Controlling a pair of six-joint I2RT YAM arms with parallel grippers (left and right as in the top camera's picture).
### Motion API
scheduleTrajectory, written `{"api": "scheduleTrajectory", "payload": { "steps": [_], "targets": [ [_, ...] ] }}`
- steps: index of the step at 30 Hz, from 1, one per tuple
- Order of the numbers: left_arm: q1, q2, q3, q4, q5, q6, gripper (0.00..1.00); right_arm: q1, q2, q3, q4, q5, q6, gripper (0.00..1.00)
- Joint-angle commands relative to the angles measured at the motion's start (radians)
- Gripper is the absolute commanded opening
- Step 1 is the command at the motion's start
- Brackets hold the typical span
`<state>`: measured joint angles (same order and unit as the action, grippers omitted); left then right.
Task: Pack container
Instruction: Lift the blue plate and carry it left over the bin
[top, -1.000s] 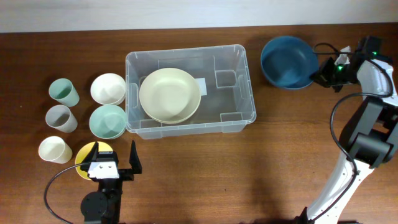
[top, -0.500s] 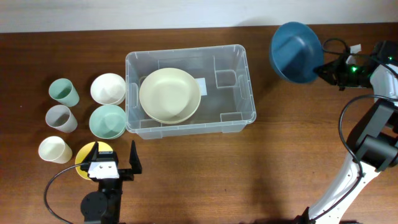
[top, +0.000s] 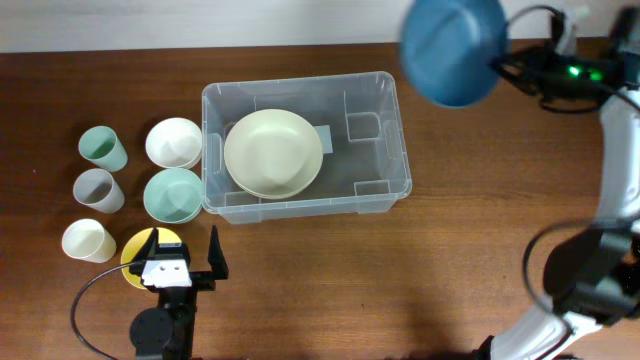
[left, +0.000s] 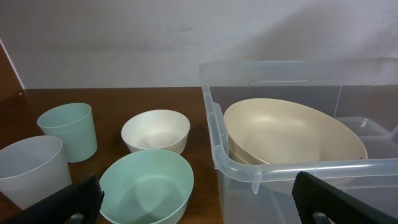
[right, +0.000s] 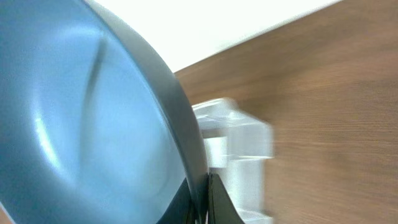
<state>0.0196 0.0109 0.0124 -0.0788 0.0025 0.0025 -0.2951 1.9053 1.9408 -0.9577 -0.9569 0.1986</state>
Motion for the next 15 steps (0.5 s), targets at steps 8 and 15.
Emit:
{"api": "scheduleTrajectory", "payload": {
  "steps": [8,15],
  "targets": [
    [-0.004,-0.005,-0.003,-0.004,0.000,-0.007,1.00,0.444,-0.034,0.009,-0.079,0.428,0.119,0.04],
    [-0.004,-0.005,-0.003,-0.005,0.000,-0.007,1.00,0.639,0.035,0.006,0.000,0.535,0.204,0.04]
  ]
}}
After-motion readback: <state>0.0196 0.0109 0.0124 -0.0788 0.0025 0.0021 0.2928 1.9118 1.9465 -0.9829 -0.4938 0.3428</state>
